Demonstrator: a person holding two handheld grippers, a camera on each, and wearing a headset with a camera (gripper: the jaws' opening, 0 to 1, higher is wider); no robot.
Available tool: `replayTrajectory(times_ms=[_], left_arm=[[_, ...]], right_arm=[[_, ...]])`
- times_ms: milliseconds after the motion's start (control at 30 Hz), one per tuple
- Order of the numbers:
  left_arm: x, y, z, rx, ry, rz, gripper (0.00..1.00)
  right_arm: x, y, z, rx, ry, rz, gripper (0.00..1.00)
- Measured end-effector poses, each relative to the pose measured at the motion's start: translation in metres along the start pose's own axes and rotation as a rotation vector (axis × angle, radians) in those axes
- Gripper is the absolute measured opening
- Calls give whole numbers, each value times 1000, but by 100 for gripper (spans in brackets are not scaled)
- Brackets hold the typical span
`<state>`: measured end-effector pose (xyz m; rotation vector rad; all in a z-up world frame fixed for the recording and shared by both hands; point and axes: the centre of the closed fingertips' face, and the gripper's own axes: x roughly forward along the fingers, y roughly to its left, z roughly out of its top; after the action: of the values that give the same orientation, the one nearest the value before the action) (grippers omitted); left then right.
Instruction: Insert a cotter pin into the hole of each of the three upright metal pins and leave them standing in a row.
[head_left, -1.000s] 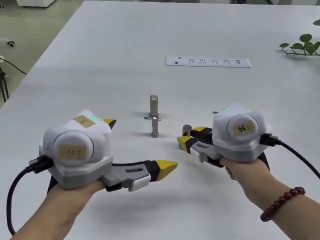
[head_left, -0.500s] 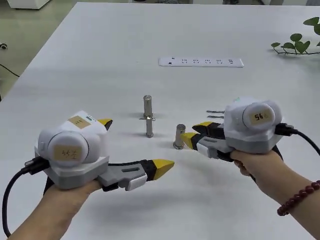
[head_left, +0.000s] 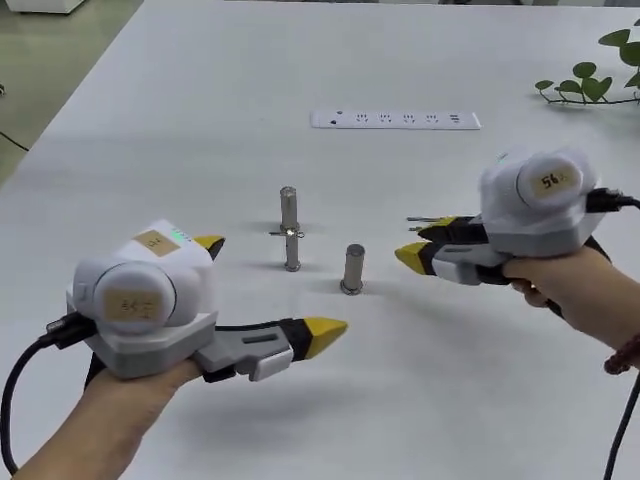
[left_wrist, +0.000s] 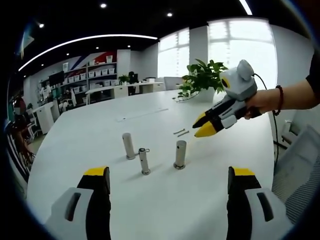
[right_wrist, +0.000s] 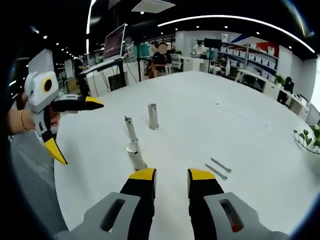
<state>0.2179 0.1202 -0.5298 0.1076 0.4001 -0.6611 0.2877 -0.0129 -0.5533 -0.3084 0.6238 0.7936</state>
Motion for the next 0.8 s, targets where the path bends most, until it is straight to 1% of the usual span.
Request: replayTrajectory(times_ms=[33, 100, 233, 267, 300, 433, 500, 567, 633, 700, 800], left_arm=[[0, 0, 0, 1, 1, 0, 97], [0, -1, -1, 0, 5, -1, 97], [1, -4, -1, -1, 6, -11, 97], [2, -6, -1, 2, 5, -16, 97], [2, -6, -1, 3, 6, -18, 97], [3, -8, -2, 4, 9, -24, 96], [3, -9, -1, 4, 8, -28, 96], [3, -10, -1, 4, 9, -31, 95], [3, -12, -1, 6, 8, -36, 95], [4, -12, 0, 6, 7, -40, 95], [4, -13, -1, 5, 10, -43, 95]], right_arm=[[3, -7, -2, -14, 17, -2, 20], [3, -11, -3, -31, 28, -4, 19], [3, -20, -5, -66, 80, -4, 19], [4, -24, -4, -77, 85, -4, 19], [7, -31, -2, -83, 100, -4, 19], [6, -39, -1, -113, 124, -1, 18], [13, -52, 0, -129, 144, -5, 17], [14, -55, -2, -122, 155, 1, 17], [15, -58, -5, -148, 178, 5, 16], [16, -60, -7, -153, 199, 11, 16], [20, -62, -9, -158, 213, 31, 16]])
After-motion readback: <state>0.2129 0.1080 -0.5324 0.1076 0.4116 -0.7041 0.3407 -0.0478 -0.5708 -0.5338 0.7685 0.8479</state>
